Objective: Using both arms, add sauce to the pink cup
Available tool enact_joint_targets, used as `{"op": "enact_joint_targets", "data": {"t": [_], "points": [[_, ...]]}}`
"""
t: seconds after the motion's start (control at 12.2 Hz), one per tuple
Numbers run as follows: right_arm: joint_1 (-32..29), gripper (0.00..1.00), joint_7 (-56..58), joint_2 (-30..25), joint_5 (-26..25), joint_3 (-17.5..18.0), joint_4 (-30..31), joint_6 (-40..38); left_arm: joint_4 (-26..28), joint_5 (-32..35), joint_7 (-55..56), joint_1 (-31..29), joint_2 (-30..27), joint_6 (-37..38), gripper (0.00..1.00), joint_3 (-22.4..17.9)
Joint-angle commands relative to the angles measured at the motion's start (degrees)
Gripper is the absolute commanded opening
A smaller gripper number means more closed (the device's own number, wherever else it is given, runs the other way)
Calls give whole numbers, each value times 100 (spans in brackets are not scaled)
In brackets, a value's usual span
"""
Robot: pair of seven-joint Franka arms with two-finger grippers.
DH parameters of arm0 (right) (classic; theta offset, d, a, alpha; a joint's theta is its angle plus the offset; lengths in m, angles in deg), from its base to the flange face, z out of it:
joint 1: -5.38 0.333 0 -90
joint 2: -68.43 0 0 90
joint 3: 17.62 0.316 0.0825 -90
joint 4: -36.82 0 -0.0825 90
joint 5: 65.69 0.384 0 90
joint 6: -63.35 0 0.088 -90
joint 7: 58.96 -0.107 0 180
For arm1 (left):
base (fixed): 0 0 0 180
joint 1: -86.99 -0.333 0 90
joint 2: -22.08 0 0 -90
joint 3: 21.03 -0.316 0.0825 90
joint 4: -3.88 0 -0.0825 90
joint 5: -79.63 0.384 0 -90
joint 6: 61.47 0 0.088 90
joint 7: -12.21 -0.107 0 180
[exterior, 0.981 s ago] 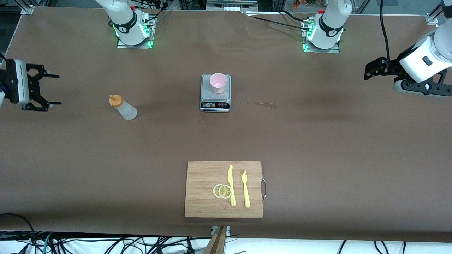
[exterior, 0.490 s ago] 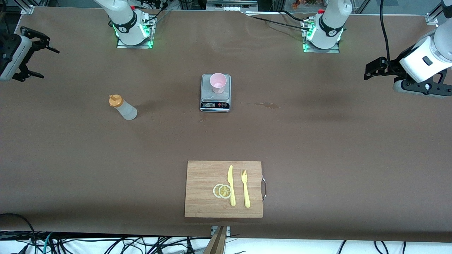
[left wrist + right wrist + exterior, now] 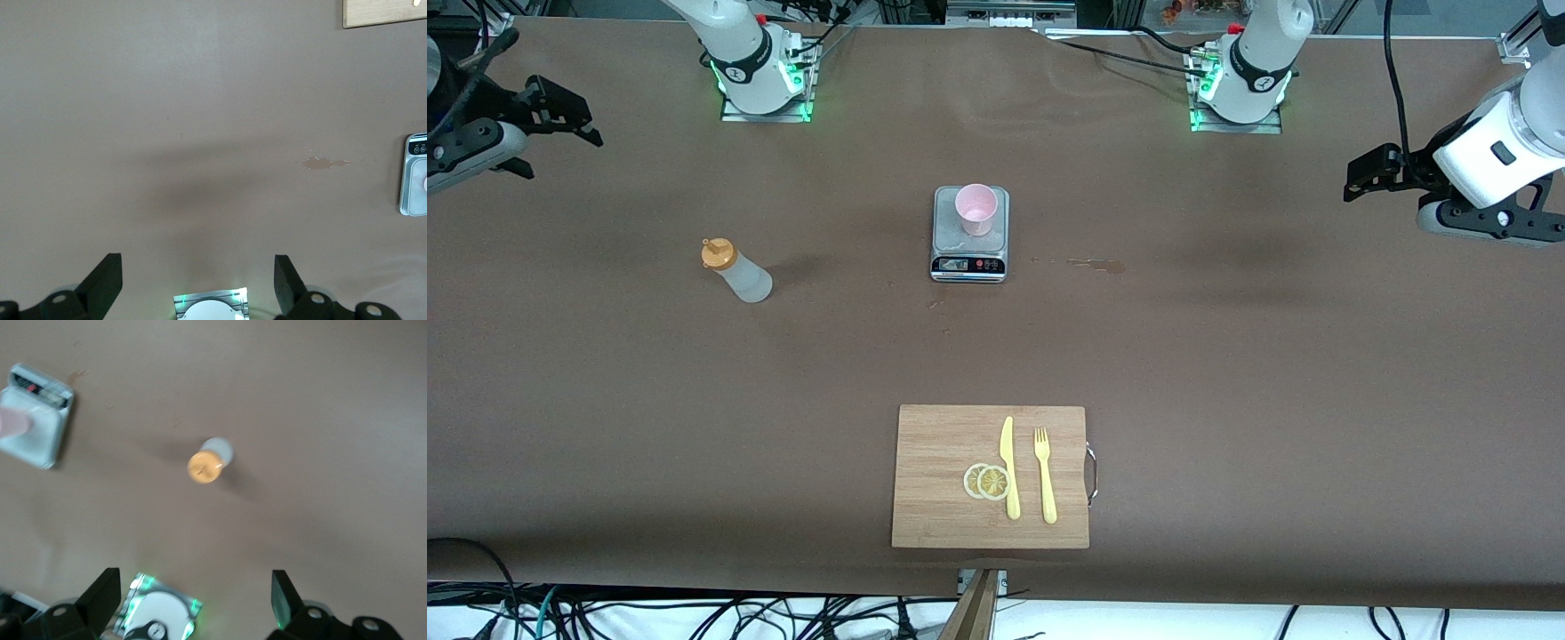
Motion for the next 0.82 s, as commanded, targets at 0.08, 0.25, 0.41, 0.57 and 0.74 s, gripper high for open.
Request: {"op": "enact_joint_targets", "data": {"t": [0.08, 0.25, 0.41, 0.57, 0.74], "points": [[10, 100, -309, -188, -103, -68, 193, 220, -109, 10, -38, 5, 42, 56, 100, -6], [10, 100, -1192, -197, -95, -42, 193, 116, -109, 10, -38, 5, 42, 56, 100, -6], [10, 100, -1575, -223, -86, -15, 193, 45, -109, 9, -38, 5, 42, 56, 100, -14], [1, 100, -1584, -223, -86, -15, 193, 45, -109, 10, -38, 5, 42, 56, 100, -6], [1, 100, -1558, -232, -86, -15, 176, 36, -109, 10, -38, 13, 42, 56, 100, -6]]}}
